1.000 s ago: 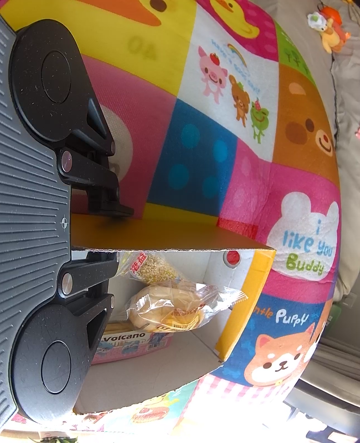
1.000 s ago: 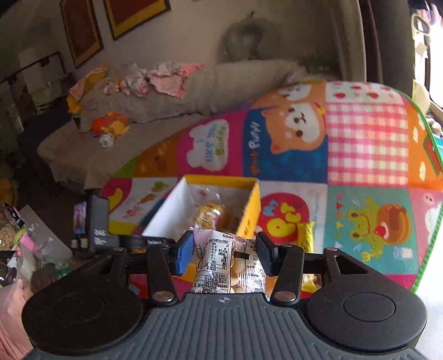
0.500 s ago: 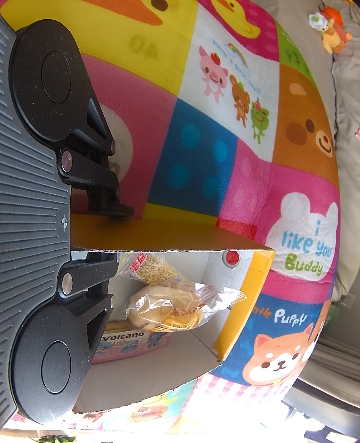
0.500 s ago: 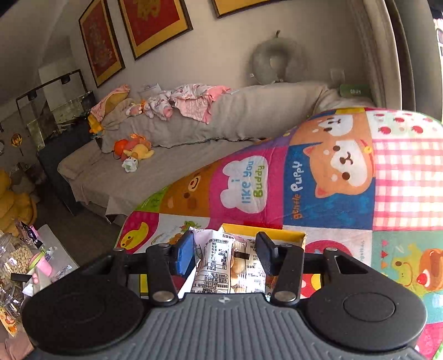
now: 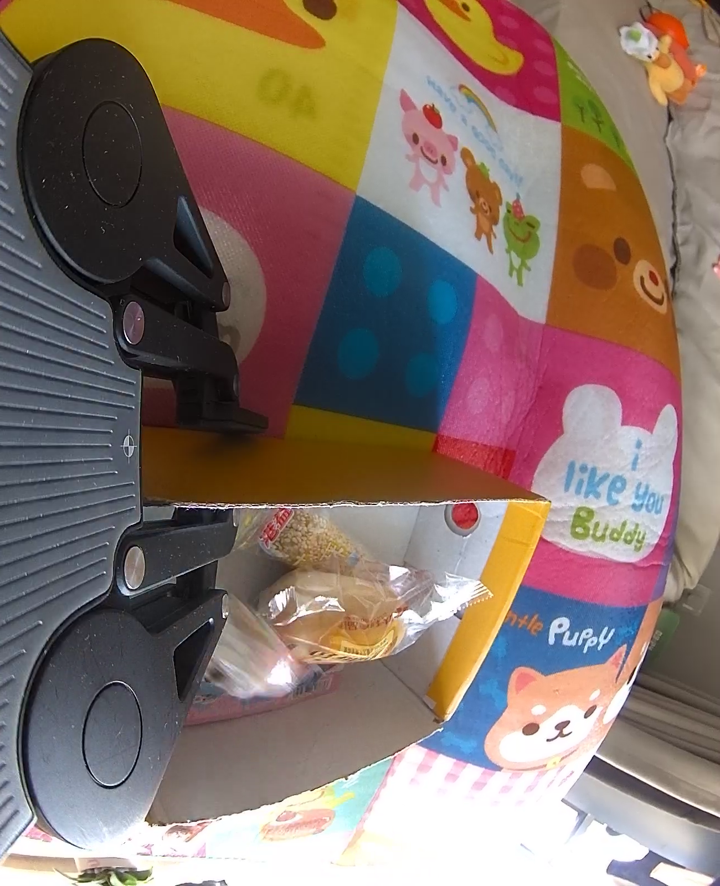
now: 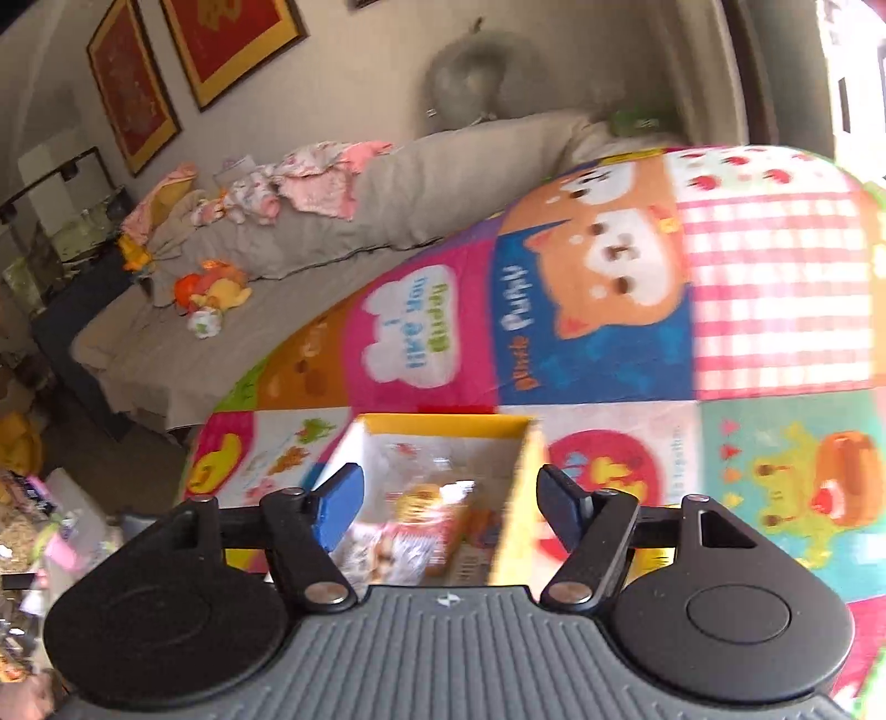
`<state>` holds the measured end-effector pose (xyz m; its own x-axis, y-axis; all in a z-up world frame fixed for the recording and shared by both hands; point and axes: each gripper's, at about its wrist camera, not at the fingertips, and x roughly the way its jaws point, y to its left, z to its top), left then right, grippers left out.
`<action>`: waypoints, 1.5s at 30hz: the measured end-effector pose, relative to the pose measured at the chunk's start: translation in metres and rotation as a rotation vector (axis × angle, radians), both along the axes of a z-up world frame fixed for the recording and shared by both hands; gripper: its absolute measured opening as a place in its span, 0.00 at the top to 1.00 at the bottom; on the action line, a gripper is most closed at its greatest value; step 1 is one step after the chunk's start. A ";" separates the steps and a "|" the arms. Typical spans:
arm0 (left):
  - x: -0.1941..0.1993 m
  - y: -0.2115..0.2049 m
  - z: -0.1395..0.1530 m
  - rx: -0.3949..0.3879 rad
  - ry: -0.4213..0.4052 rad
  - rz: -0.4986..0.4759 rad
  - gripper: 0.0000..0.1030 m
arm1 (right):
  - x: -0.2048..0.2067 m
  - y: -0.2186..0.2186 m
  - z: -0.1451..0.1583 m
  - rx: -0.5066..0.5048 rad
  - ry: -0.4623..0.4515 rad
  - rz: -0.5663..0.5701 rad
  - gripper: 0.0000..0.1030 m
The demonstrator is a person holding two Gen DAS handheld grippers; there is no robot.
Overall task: Organize objects
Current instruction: 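Carry the small-snack bag into the box with the right tool and release, then grasp the clear-bagged bread loaf with the right tool, then carry the bread loaf into the box with the right tool and release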
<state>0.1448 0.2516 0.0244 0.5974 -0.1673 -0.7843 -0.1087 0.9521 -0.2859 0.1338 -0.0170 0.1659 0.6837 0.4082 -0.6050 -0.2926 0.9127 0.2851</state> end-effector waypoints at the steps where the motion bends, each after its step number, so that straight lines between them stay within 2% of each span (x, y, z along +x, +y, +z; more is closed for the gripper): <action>1: 0.000 0.000 0.000 0.001 0.000 0.001 0.84 | -0.002 -0.010 -0.002 -0.013 -0.002 -0.026 0.31; 5: 0.000 -0.002 0.000 0.010 0.000 0.002 0.85 | -0.009 -0.052 -0.016 -0.034 0.040 -0.134 0.30; 10: 0.000 -0.002 0.001 0.014 -0.001 0.003 0.85 | -0.020 -0.075 -0.052 -0.020 0.187 -0.160 0.30; 12: 0.000 -0.002 0.001 0.016 -0.001 0.002 0.85 | -0.022 -0.073 -0.067 -0.002 0.258 -0.147 0.30; 19: 0.000 -0.002 0.001 0.016 -0.001 0.002 0.85 | -0.005 -0.054 -0.102 0.116 0.392 -0.152 0.30; 24: 0.000 -0.002 0.001 0.015 -0.001 0.001 0.85 | 0.011 -0.037 -0.111 0.071 0.380 -0.181 0.30; 29: 0.000 -0.001 0.000 0.010 0.000 0.001 0.85 | 0.023 -0.033 -0.130 0.047 0.423 -0.196 0.31; 31: 0.001 -0.001 0.000 0.013 0.001 0.000 0.85 | 0.018 -0.032 -0.127 0.035 0.396 -0.178 0.45; 35: 0.001 -0.001 0.000 0.011 0.001 0.000 0.85 | 0.005 -0.034 -0.114 0.008 0.370 -0.150 0.47; 38: 0.001 -0.001 0.000 0.012 0.003 0.002 0.85 | -0.010 -0.039 -0.098 0.035 0.348 -0.113 0.49; 45: 0.000 0.000 0.000 0.007 0.001 0.005 0.85 | -0.041 -0.042 -0.029 0.034 0.176 -0.070 0.49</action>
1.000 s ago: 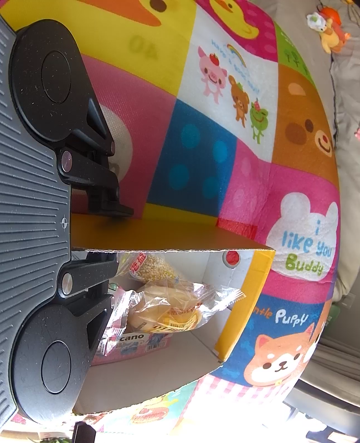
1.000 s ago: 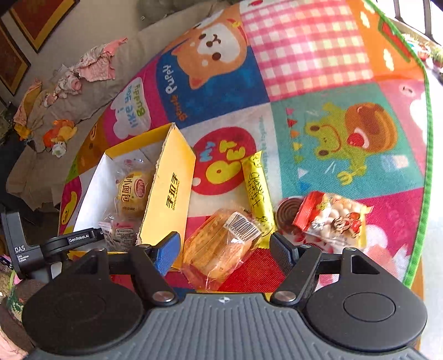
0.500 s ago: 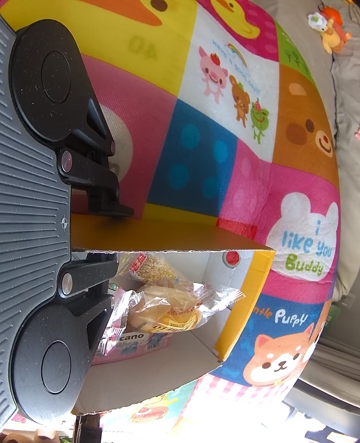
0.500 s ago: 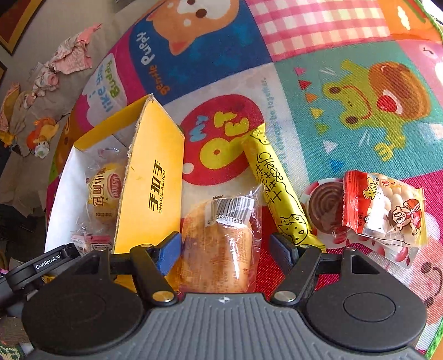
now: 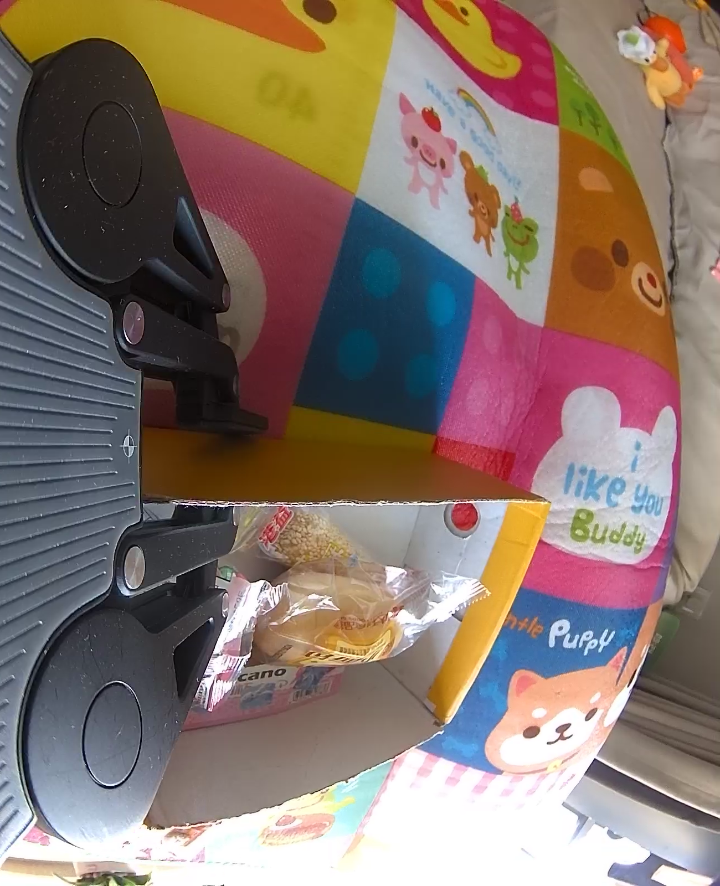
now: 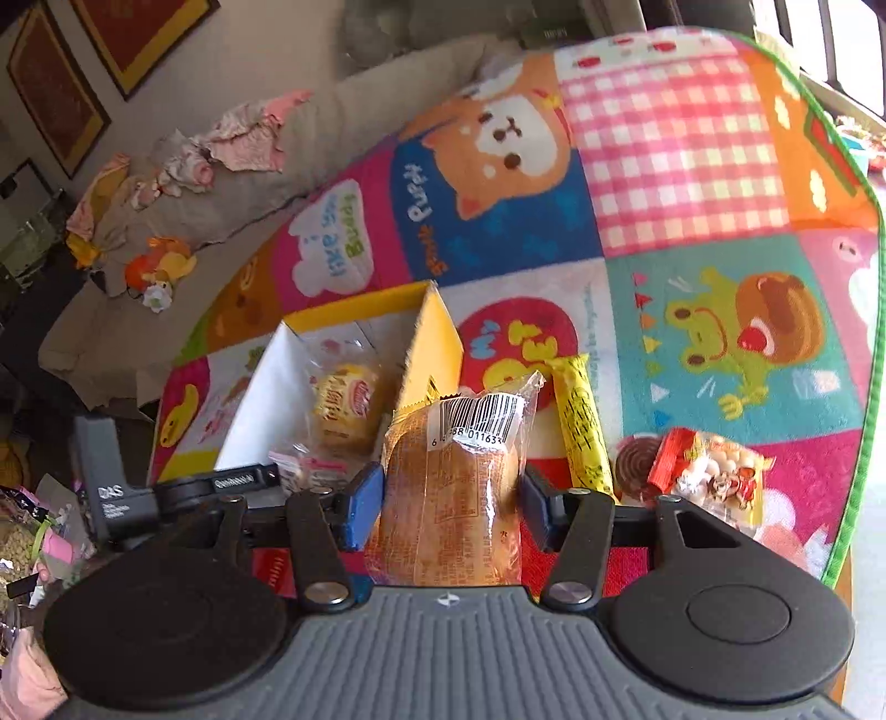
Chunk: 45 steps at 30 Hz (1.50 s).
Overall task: Organize objects
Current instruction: 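Carry the bread loaf into the box with the right tool and release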
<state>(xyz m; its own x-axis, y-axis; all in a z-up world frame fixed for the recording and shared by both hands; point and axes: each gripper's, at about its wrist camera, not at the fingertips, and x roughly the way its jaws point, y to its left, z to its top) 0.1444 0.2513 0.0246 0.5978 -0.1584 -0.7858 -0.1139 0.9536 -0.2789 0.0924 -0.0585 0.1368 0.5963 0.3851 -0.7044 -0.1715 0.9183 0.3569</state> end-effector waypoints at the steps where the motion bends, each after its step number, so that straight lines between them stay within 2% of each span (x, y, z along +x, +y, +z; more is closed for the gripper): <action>1: 0.000 0.000 0.000 -0.001 0.000 0.000 0.85 | -0.003 0.001 0.011 0.002 -0.032 0.004 0.49; 6: 0.000 0.000 0.000 0.000 0.001 0.001 0.84 | -0.010 0.012 0.056 0.006 -0.165 0.031 0.49; 12: 0.000 0.000 0.000 -0.003 -0.001 0.002 0.84 | 0.002 0.038 0.074 -0.012 -0.223 0.052 0.49; 20: 0.000 0.001 -0.001 -0.010 -0.003 -0.001 0.84 | 0.047 0.087 0.069 -0.049 -0.206 0.081 0.49; 25: -0.001 0.002 -0.001 -0.016 -0.009 -0.006 0.84 | 0.080 0.125 0.055 -0.099 -0.152 0.105 0.49; 29: -0.001 0.003 -0.001 -0.022 -0.009 -0.008 0.83 | 0.099 0.169 0.038 -0.239 -0.166 0.108 0.49; 31: -0.001 0.004 -0.001 -0.025 -0.009 -0.009 0.83 | 0.109 0.182 0.028 -0.222 -0.119 0.122 0.46; 35: -0.002 0.004 -0.001 -0.031 -0.012 -0.012 0.83 | 0.121 0.181 0.015 -0.081 -0.034 0.142 0.42; 39: -0.002 0.004 -0.001 -0.031 -0.012 -0.011 0.83 | 0.121 0.165 0.013 -0.083 -0.040 0.109 0.36; 45: -0.002 0.004 -0.001 -0.027 -0.011 -0.008 0.83 | 0.113 0.100 0.017 -0.100 -0.062 0.020 0.30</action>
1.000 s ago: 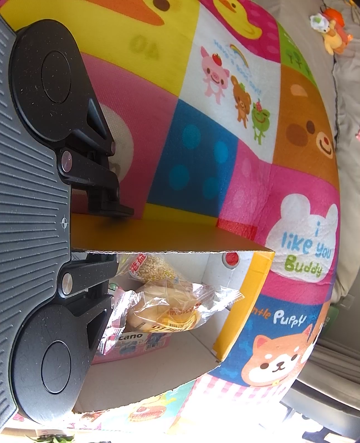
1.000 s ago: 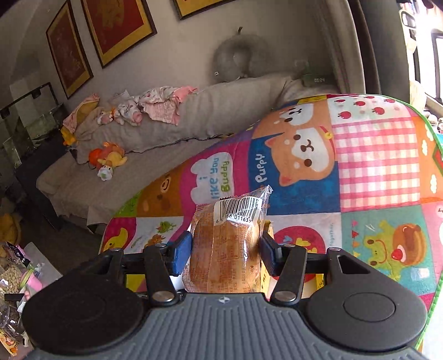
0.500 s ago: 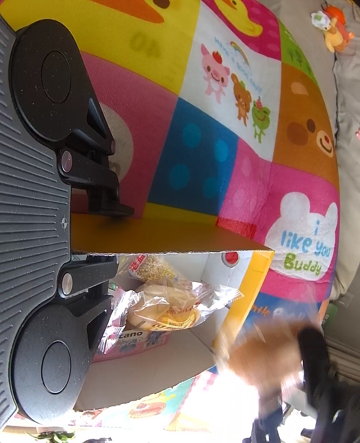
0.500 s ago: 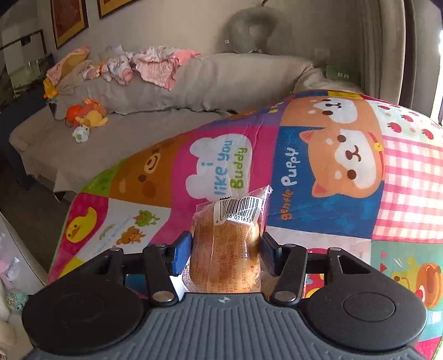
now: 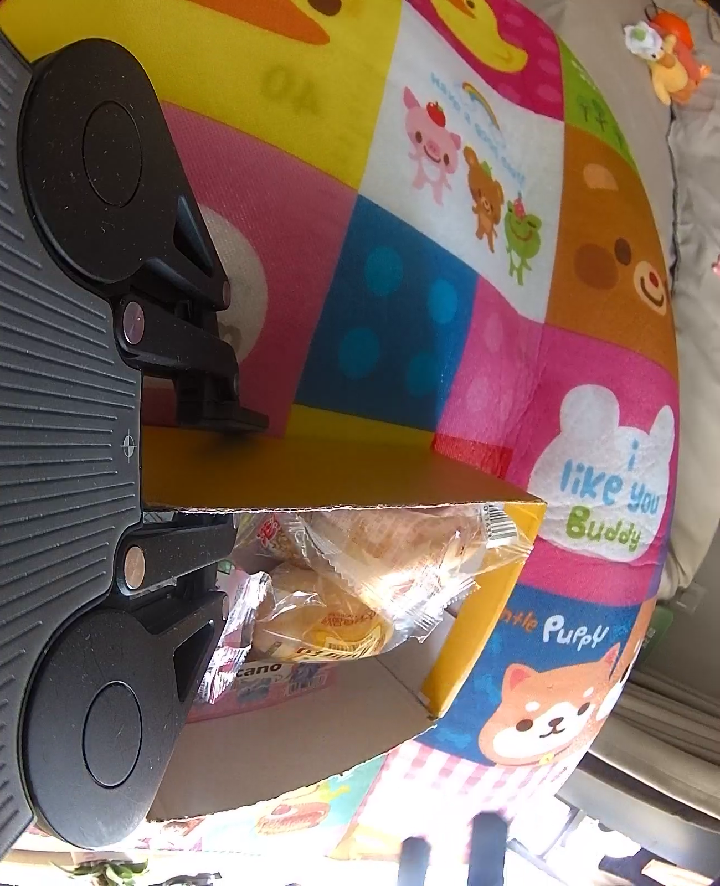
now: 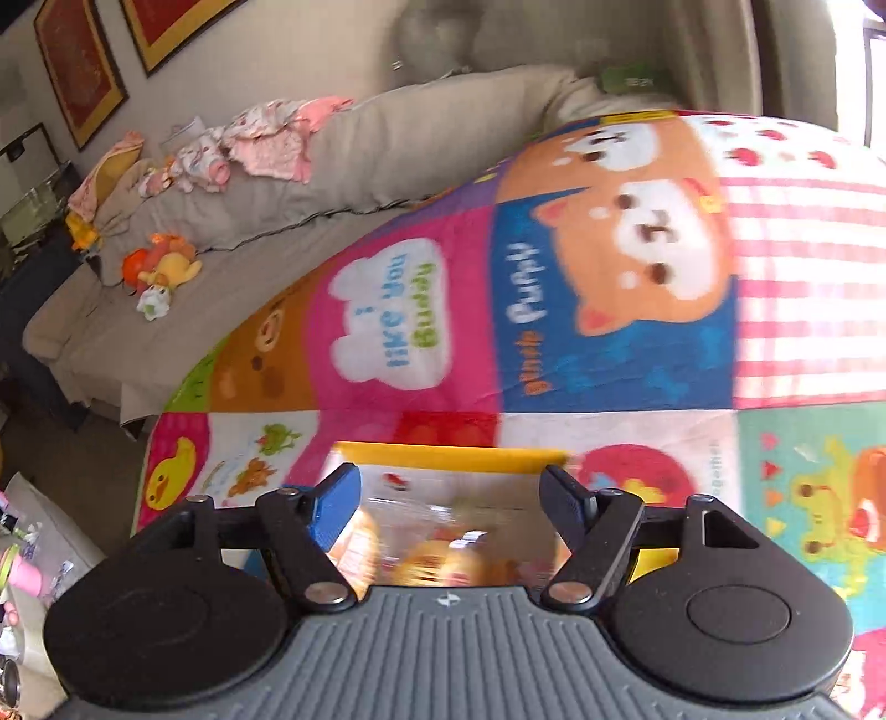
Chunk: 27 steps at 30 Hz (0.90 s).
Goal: Organize objects
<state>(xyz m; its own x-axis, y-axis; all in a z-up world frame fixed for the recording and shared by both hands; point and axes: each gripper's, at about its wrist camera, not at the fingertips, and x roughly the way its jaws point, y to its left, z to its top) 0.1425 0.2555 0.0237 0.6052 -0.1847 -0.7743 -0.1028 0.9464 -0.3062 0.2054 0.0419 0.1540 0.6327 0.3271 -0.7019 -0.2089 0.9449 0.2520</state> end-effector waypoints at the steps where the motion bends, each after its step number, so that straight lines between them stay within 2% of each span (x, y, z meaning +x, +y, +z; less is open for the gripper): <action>1: 0.000 0.000 0.000 0.002 0.001 0.001 0.83 | -0.003 -0.016 0.000 -0.008 -0.004 -0.022 0.30; 7: 0.001 -0.002 0.001 0.015 0.003 0.004 0.83 | -0.029 -0.108 -0.006 -0.049 -0.031 -0.156 0.25; 10: 0.001 -0.003 0.001 0.025 0.003 0.003 0.84 | -0.045 -0.151 -0.014 -0.062 -0.017 -0.231 0.24; 14: 0.002 -0.004 0.001 0.031 0.004 0.001 0.84 | -0.065 -0.191 -0.029 -0.098 0.001 -0.285 0.24; 21: 0.002 -0.005 0.001 0.041 0.007 -0.004 0.84 | -0.077 -0.200 -0.067 -0.122 0.070 -0.227 0.24; 27: 0.002 -0.006 0.002 0.045 0.007 -0.005 0.84 | -0.062 -0.183 -0.080 -0.063 0.086 -0.191 0.24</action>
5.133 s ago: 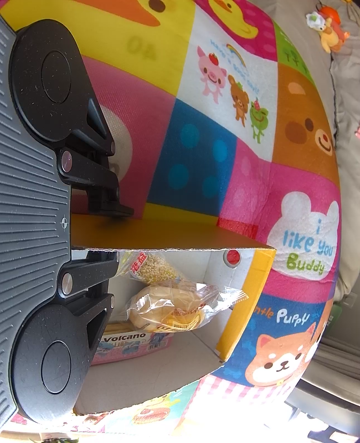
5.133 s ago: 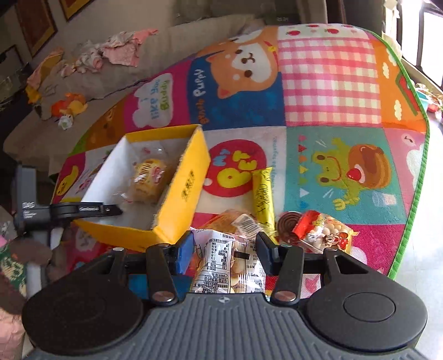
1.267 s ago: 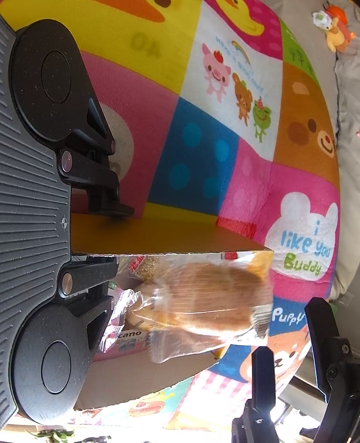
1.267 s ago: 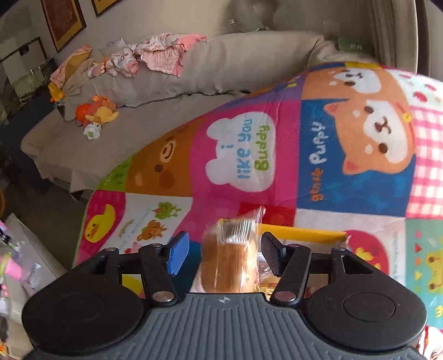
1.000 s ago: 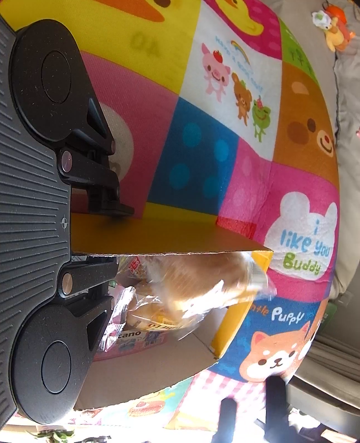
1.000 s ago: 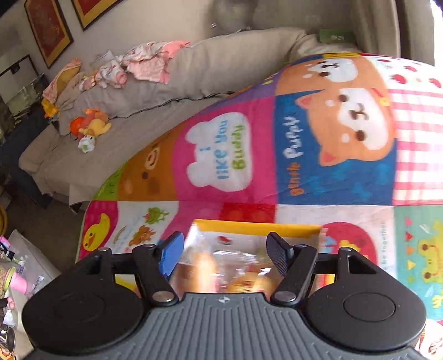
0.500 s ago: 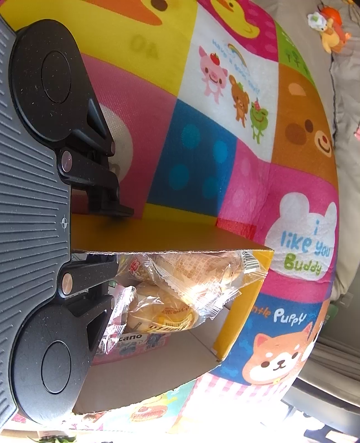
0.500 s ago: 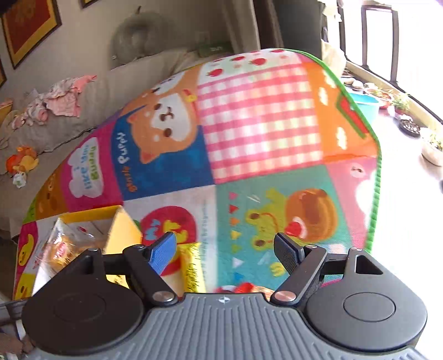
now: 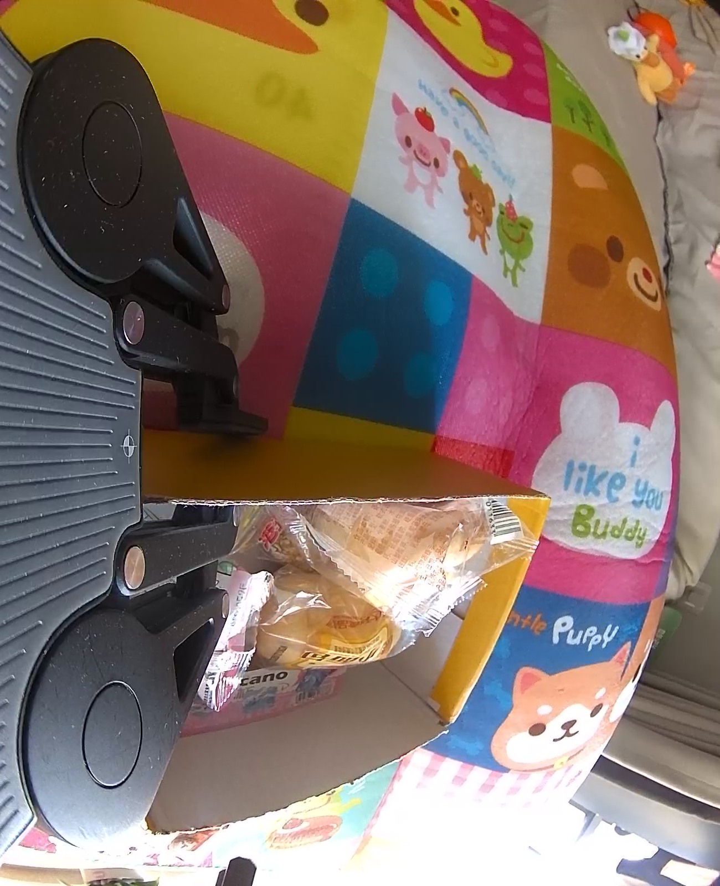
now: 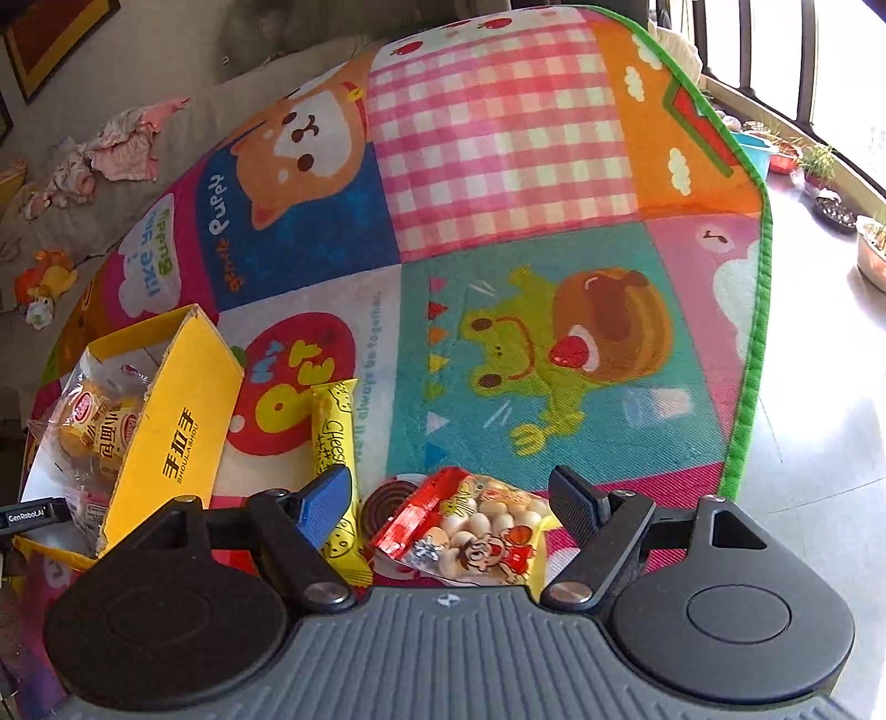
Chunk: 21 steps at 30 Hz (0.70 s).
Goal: Organize objects
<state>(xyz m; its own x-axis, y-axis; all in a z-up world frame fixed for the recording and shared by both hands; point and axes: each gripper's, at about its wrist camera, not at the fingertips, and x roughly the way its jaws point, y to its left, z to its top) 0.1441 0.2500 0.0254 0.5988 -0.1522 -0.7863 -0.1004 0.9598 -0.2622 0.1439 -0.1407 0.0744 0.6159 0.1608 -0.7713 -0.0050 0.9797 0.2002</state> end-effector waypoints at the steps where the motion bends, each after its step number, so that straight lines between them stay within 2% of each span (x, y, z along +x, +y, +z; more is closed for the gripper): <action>1: 0.000 0.000 0.000 0.000 0.000 0.000 0.84 | 0.004 0.006 0.000 0.002 -0.001 0.016 0.24; 6: 0.000 0.000 0.000 0.000 0.002 0.000 0.84 | 0.026 0.047 -0.012 0.010 0.037 0.105 0.24; 11: 0.000 0.000 0.000 0.000 0.002 0.000 0.84 | 0.050 0.068 -0.029 -0.028 0.056 0.090 0.26; 13: 0.000 0.000 0.000 0.000 0.001 0.000 0.84 | 0.058 0.070 -0.036 -0.036 0.074 0.079 0.37; 15: 0.000 0.000 0.000 -0.003 0.000 0.002 0.84 | 0.061 0.070 -0.041 -0.043 0.083 0.072 0.42; 17: 0.000 0.000 0.000 -0.003 -0.001 0.001 0.84 | 0.058 0.073 -0.040 -0.053 0.080 0.107 0.52; 19: -0.001 0.000 0.000 -0.003 -0.002 0.001 0.84 | 0.052 0.076 -0.038 -0.062 0.087 0.145 0.73; 21: -0.001 0.000 0.000 -0.004 -0.001 0.002 0.84 | 0.042 0.082 -0.037 -0.099 0.083 0.173 0.77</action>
<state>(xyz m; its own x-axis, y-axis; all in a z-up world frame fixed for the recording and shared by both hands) 0.1431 0.2501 0.0255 0.6002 -0.1546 -0.7848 -0.1017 0.9584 -0.2666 0.1861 -0.0592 0.0379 0.5190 0.1798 -0.8356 -0.1627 0.9805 0.1100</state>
